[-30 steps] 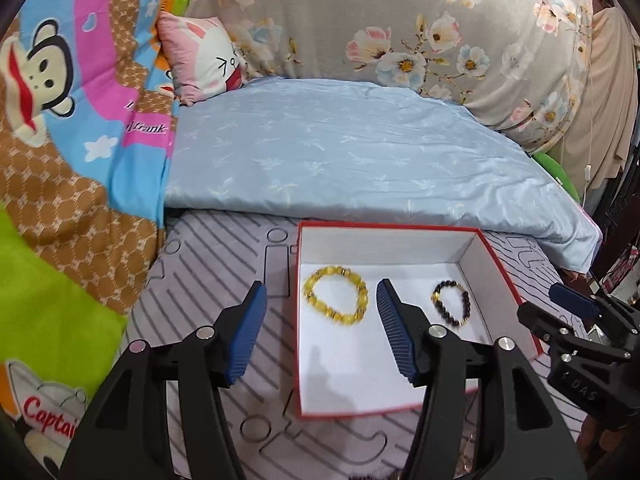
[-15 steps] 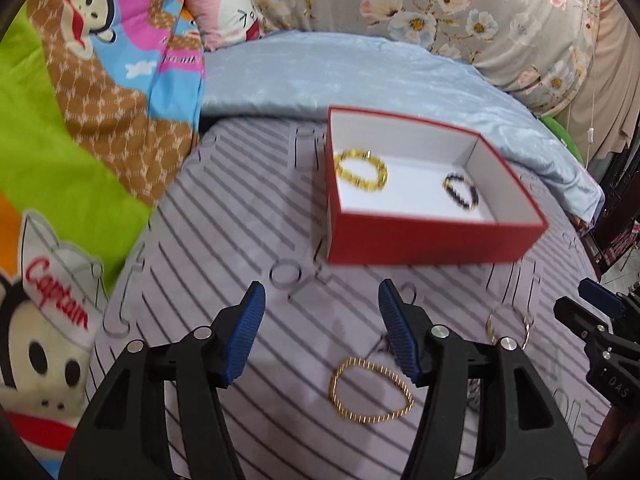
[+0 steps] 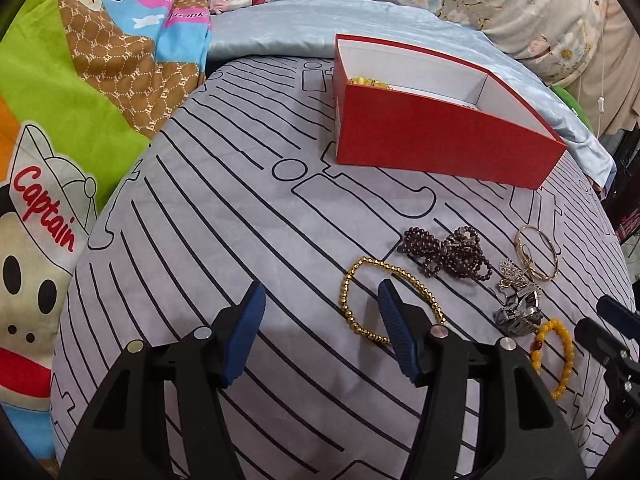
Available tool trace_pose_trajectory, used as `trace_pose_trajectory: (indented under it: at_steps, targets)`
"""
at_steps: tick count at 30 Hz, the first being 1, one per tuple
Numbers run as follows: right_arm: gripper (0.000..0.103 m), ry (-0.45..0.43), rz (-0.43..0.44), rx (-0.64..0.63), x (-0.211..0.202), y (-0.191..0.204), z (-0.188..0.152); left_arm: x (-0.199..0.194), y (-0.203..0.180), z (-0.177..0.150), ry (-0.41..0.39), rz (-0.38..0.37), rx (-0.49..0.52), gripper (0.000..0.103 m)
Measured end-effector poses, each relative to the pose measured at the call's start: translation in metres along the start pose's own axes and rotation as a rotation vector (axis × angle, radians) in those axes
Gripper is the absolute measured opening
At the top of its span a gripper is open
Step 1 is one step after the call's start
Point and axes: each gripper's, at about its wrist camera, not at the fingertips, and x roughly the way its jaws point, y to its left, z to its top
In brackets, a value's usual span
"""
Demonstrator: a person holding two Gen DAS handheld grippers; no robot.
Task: Organize jewelry
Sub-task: 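Grasp the gold bead chain bracelet with the left tool while the right grasps the orange bead bracelet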
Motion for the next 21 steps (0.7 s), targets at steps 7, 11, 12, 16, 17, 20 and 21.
trace_pose_trajectory:
  at_steps: [7,11,12,16,17,20,21]
  targets:
    - [0.04,0.026,0.003,0.012,0.007,-0.002,-0.006,0.002,-0.006,-0.002,-0.012,0.024,0.026,0.049]
    - [0.036,0.034,0.007,0.012,0.011,-0.002,-0.008,0.002,-0.008,-0.003,-0.02,0.032,0.033,0.039]
    - [0.036,0.036,0.008,0.013,0.011,-0.003,-0.008,0.002,-0.008,-0.003,-0.021,0.032,0.034,0.034]
    - [0.028,0.048,0.015,0.012,0.015,-0.002,-0.01,0.001,-0.008,-0.004,-0.024,0.027,0.036,0.022]
    - [0.025,0.053,0.019,0.01,0.016,-0.002,-0.01,0.0,-0.008,-0.004,-0.023,0.023,0.034,0.017]
    - [0.022,0.06,0.025,0.008,0.019,0.0,-0.012,0.0,-0.007,-0.004,-0.02,0.014,0.031,0.011]
    - [0.021,0.058,0.023,0.007,0.019,0.0,-0.012,0.0,-0.007,-0.004,-0.018,0.006,0.028,0.008]
